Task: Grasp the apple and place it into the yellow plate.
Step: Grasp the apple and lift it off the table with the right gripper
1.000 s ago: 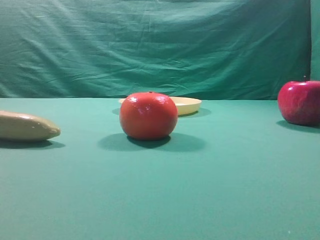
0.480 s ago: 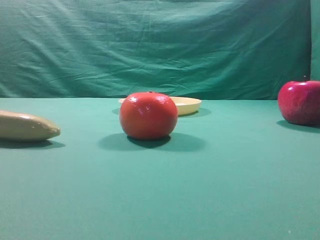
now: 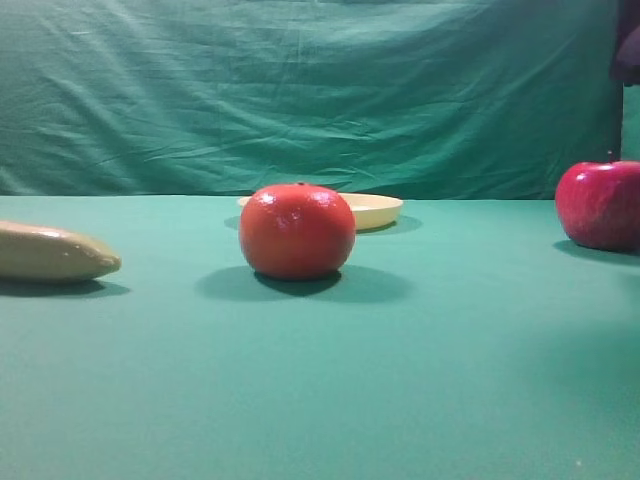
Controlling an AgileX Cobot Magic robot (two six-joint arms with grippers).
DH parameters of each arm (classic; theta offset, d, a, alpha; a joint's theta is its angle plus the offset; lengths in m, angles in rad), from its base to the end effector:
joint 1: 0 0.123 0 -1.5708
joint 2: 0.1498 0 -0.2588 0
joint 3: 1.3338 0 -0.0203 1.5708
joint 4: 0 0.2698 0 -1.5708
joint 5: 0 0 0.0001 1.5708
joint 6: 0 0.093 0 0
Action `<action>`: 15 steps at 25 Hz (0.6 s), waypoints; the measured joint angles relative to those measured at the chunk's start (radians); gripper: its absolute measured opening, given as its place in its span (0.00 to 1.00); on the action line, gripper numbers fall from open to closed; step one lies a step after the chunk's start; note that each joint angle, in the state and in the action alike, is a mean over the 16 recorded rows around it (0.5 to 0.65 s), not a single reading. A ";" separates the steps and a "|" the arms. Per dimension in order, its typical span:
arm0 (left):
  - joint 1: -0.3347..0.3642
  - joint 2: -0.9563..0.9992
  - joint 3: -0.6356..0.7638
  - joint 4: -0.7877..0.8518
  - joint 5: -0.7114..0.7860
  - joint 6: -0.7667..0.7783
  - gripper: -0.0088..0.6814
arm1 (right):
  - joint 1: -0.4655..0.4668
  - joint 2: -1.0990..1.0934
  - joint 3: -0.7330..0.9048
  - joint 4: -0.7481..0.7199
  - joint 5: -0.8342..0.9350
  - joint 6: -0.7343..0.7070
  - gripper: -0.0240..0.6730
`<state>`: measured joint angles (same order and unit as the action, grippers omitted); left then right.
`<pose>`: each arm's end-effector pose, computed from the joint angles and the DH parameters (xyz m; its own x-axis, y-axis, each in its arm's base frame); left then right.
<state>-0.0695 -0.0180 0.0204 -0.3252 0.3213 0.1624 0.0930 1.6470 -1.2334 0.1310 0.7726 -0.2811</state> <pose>0.0999 -0.0164 0.1797 -0.2406 -0.1296 -0.9619 0.1335 0.9772 -0.1650 0.3601 0.0421 0.2256 -0.8446 -0.2647 -0.4654 -0.2963 0.9551 -0.0056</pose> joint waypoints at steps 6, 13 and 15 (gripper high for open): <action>0.000 0.000 0.000 0.000 0.000 0.000 0.24 | 0.000 0.074 -0.002 0.000 -0.037 -0.003 0.96; 0.000 0.000 0.000 0.000 0.000 0.000 0.24 | 0.000 0.187 -0.003 0.000 -0.099 -0.003 0.95; 0.000 0.000 0.000 0.000 0.000 0.000 0.24 | 0.000 0.212 -0.003 0.000 -0.119 -0.003 0.93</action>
<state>-0.0695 -0.0180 0.0204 -0.3252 0.3213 0.1624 0.0930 1.8592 -1.2367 0.1310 0.6536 -0.2841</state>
